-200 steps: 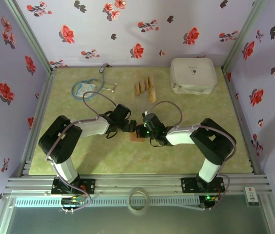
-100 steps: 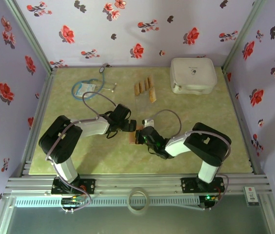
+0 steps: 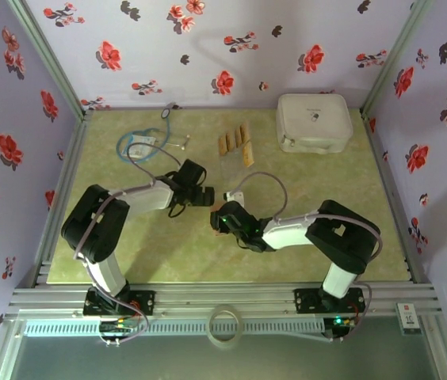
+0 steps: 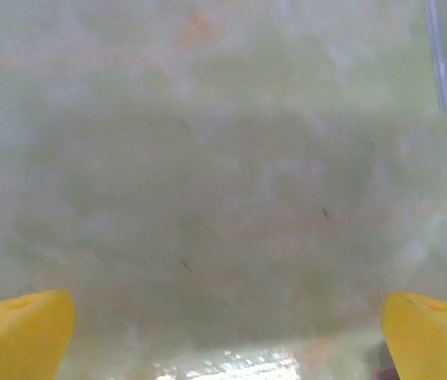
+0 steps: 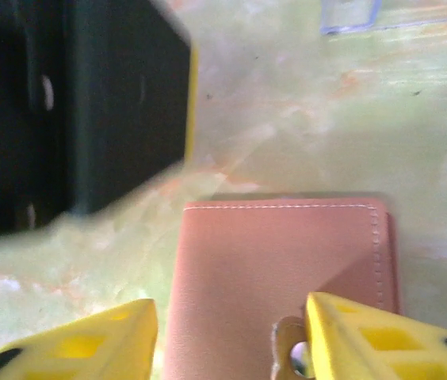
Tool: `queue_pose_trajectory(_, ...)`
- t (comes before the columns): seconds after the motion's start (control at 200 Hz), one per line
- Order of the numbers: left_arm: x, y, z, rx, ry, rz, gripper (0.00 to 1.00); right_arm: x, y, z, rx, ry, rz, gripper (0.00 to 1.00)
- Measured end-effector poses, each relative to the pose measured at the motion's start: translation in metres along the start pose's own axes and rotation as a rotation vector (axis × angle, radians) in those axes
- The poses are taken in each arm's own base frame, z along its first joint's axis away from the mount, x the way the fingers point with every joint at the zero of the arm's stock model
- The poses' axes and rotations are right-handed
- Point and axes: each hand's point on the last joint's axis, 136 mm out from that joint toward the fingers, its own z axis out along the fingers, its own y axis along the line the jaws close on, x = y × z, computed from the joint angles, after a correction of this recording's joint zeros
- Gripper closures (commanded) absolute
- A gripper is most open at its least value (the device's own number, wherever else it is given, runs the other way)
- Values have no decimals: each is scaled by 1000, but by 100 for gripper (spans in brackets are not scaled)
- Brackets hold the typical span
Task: Put the credit cards into the card holder
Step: Close the button on the card holder, then reset both arms
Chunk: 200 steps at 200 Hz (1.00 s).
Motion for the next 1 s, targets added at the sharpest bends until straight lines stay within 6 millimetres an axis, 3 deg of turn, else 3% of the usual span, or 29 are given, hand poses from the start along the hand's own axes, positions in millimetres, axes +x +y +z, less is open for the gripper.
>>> queue_pose_trajectory(0.1,-42,13,-10,-1,-60,-47,0,-2,3,-1,19,66,-33,1)
queue_pose_trajectory(0.275,-98,41,-49,-6,-172,-102,0,-25,-1,-21,34,113,-37,1)
queue_pose_trajectory(0.445,-121,59,-111,12,-313,-116,0,-81,-13,-73,8,15,21,1)
queue_pose_trajectory(0.585,-110,79,-152,9,-418,-116,0,-124,-43,-124,56,-110,52,1)
queue_pose_trajectory(0.7,-92,108,-164,-63,-495,-111,0,-148,-91,-158,208,-203,77,1)
queue_pose_trajectory(0.875,-59,155,-163,-228,-615,-46,0,-169,-178,-203,482,-357,164,1)
queue_pose_trajectory(1.0,-37,199,-142,-365,-631,-31,0,-159,-236,-207,658,-376,203,1)
